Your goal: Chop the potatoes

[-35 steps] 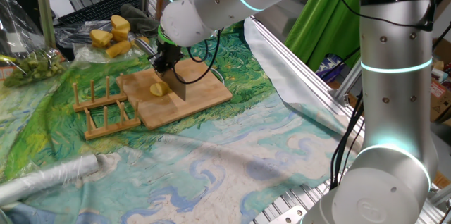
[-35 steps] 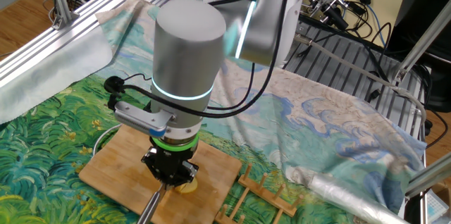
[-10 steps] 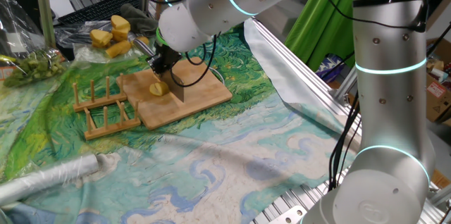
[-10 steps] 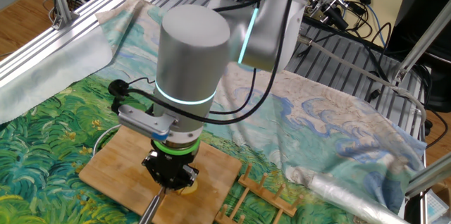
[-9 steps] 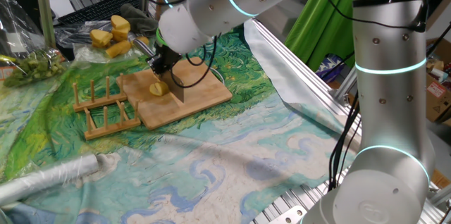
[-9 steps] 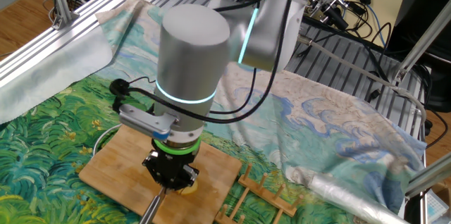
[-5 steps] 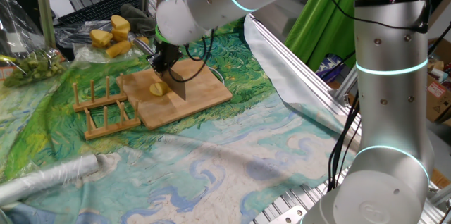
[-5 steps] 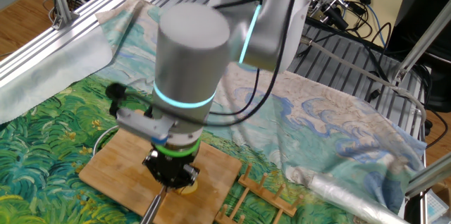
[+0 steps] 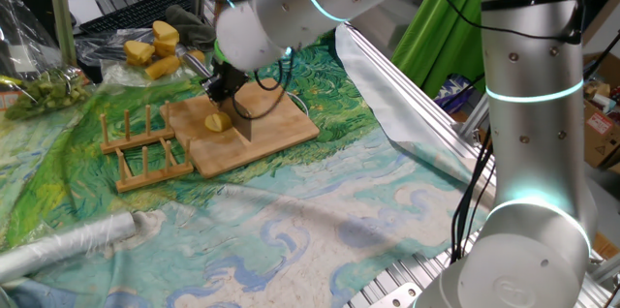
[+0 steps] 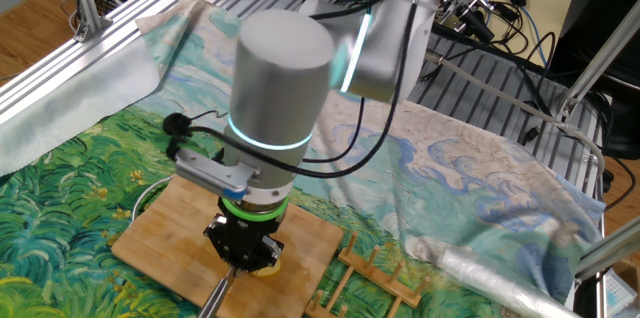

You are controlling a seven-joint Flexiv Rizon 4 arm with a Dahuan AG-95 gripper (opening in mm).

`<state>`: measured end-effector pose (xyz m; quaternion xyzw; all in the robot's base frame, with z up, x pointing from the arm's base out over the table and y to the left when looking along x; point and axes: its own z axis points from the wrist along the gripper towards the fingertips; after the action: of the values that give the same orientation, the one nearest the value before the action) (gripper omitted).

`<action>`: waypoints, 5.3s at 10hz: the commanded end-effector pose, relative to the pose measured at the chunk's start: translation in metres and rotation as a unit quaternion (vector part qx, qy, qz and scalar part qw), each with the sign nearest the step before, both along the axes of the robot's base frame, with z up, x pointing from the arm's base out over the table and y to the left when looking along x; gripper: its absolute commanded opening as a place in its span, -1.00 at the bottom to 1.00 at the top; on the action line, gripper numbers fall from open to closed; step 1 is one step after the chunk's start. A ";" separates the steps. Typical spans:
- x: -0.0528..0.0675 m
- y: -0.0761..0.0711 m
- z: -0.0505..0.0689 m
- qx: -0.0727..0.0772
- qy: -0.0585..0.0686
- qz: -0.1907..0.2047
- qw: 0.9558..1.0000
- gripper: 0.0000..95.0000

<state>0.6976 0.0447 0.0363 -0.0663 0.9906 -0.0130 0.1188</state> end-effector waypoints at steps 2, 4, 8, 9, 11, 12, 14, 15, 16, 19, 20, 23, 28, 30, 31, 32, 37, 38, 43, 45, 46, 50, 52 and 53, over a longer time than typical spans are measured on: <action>-0.001 0.001 0.000 0.009 -0.018 -0.005 1.000 -1.00; -0.010 0.003 -0.003 0.008 -0.015 -0.004 1.000 -1.00; -0.001 0.003 -0.010 0.011 -0.022 -0.008 1.000 -1.00; 0.000 0.003 -0.012 0.003 -0.015 -0.008 1.000 -1.00; 0.001 0.001 -0.004 -0.003 -0.015 -0.006 1.000 -1.00; 0.003 0.000 0.003 -0.001 -0.009 -0.002 1.000 -1.00; 0.006 0.000 0.006 0.011 -0.001 -0.005 1.000 -1.00; 0.005 0.000 0.008 0.010 0.001 -0.005 1.000 -1.00; 0.005 0.000 0.010 0.010 0.004 -0.004 1.000 -1.00; 0.004 -0.005 0.028 0.009 0.018 0.002 1.000 -1.00; 0.004 -0.006 0.033 0.009 0.021 0.004 1.000 -1.00; 0.005 -0.012 0.038 0.006 0.023 0.013 1.000 -1.00; 0.006 -0.016 0.032 0.006 0.023 0.015 1.000 -1.00; 0.006 -0.016 0.031 0.006 0.023 0.016 1.000 -1.00; 0.005 -0.015 0.029 0.005 0.023 0.017 1.000 -1.00; 0.004 -0.014 0.025 0.004 0.023 0.017 1.000 -1.00; 0.005 -0.010 -0.003 -0.002 0.017 0.013 1.000 -1.00; 0.005 -0.010 -0.003 -0.003 0.018 0.012 1.000 -1.00; 0.004 -0.013 0.013 -0.004 0.018 0.015 1.000 -1.00; 0.003 -0.014 0.016 -0.003 0.018 0.014 1.000 -1.00; 0.003 -0.014 0.018 -0.003 0.018 0.014 1.000 -1.00; 0.003 -0.014 0.022 -0.003 0.017 0.015 1.000 -1.00; 0.007 -0.011 0.005 -0.001 0.009 0.011 1.000 -1.00; 0.010 -0.009 -0.007 0.000 -0.001 0.008 1.000 -1.00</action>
<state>0.7092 0.0367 0.0350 -0.0725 0.9901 -0.0137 0.1197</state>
